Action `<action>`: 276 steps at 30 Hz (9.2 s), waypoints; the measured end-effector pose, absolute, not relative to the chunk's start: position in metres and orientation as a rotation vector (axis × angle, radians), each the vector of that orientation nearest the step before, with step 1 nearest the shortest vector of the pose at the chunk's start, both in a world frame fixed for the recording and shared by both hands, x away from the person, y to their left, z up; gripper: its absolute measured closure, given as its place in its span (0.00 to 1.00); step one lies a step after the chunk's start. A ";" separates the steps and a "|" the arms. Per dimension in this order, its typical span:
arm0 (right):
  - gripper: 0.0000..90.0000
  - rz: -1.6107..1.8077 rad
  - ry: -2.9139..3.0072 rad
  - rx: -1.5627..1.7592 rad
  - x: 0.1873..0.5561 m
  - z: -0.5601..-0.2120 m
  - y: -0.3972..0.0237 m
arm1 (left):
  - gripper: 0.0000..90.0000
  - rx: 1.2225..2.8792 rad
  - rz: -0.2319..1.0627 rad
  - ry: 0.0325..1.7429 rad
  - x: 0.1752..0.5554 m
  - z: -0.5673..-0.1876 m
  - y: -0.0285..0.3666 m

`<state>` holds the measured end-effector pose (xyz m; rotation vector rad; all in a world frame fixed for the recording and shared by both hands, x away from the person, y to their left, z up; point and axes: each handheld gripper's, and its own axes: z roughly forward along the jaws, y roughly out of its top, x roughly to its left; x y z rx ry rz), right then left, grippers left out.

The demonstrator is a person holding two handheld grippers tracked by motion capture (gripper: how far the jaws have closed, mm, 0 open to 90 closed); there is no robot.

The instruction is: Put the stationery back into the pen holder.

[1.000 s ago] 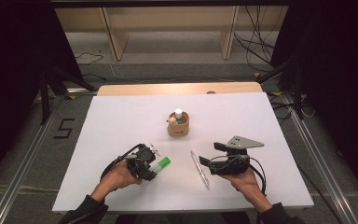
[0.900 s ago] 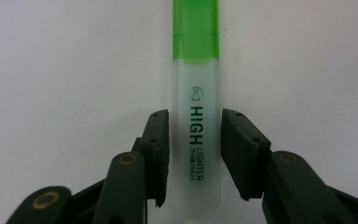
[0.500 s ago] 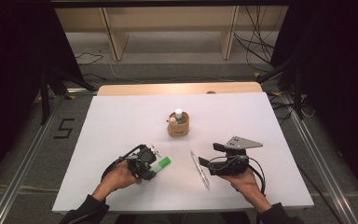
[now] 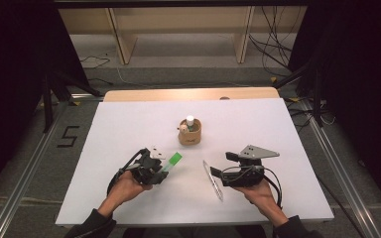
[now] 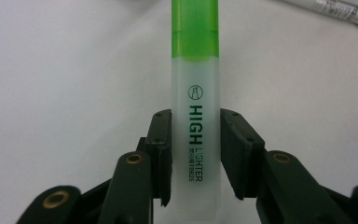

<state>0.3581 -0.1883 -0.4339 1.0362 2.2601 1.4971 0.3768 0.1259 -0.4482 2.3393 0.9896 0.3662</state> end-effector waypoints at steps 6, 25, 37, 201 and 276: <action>0.21 1.515 2.253 1.043 0.357 -0.433 -0.187 | 0.73 2.188 0.388 0.985 0.372 -0.445 0.129; 0.23 1.586 2.243 1.062 0.357 -0.432 -0.171 | 0.73 1.979 0.429 0.913 0.353 -0.449 0.112; 0.28 1.651 2.243 1.091 0.362 -0.433 -0.158 | 0.73 1.952 0.431 0.895 0.347 -0.450 0.101; 0.84 1.576 1.906 1.348 0.512 -0.392 -0.134 | 0.18 1.812 0.442 0.890 0.335 -0.431 0.179; 0.33 1.447 2.142 1.237 0.502 -0.390 -0.134 | 0.18 1.813 0.440 0.894 0.336 -0.431 0.181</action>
